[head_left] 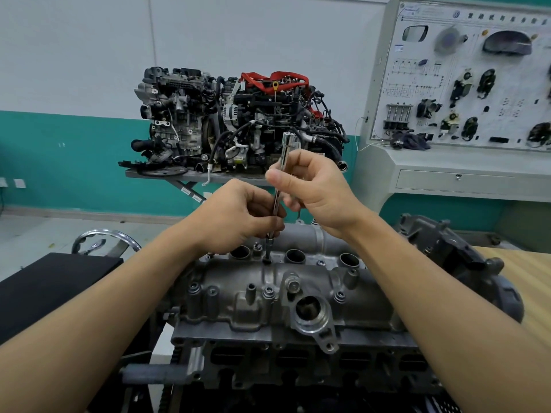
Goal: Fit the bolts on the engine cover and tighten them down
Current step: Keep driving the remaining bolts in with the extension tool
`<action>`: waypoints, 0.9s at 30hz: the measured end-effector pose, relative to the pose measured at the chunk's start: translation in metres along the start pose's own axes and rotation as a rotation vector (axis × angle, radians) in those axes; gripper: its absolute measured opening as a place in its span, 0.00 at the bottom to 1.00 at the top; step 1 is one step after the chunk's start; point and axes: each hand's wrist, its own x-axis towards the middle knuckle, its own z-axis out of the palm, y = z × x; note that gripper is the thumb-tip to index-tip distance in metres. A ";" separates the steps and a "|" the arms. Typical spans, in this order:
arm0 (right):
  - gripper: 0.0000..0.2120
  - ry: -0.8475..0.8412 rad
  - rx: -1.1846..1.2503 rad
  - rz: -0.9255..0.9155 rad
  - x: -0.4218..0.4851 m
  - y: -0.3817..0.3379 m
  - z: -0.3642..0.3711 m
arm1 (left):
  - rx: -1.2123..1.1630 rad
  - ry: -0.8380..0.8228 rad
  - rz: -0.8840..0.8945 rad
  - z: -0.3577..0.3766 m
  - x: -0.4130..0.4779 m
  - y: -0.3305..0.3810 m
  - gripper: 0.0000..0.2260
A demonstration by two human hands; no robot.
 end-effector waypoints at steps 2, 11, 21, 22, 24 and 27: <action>0.09 -0.100 0.026 0.017 -0.001 -0.002 -0.004 | 0.008 -0.004 0.009 0.000 0.000 0.000 0.03; 0.12 0.064 -0.033 -0.055 0.000 0.004 0.005 | 0.009 0.002 0.014 0.001 0.000 -0.002 0.03; 0.08 -0.040 -0.143 -0.090 -0.004 0.000 0.002 | 0.009 0.008 0.005 0.000 0.000 -0.003 0.03; 0.06 0.009 -0.132 -0.102 -0.003 0.001 0.004 | 0.003 0.006 -0.001 0.000 0.000 -0.003 0.02; 0.11 0.107 -0.109 -0.104 0.000 0.004 0.007 | -0.007 0.002 -0.013 0.000 0.000 -0.003 0.03; 0.09 0.075 -0.047 -0.083 0.000 0.004 0.008 | -0.003 0.001 -0.007 0.000 0.000 -0.002 0.03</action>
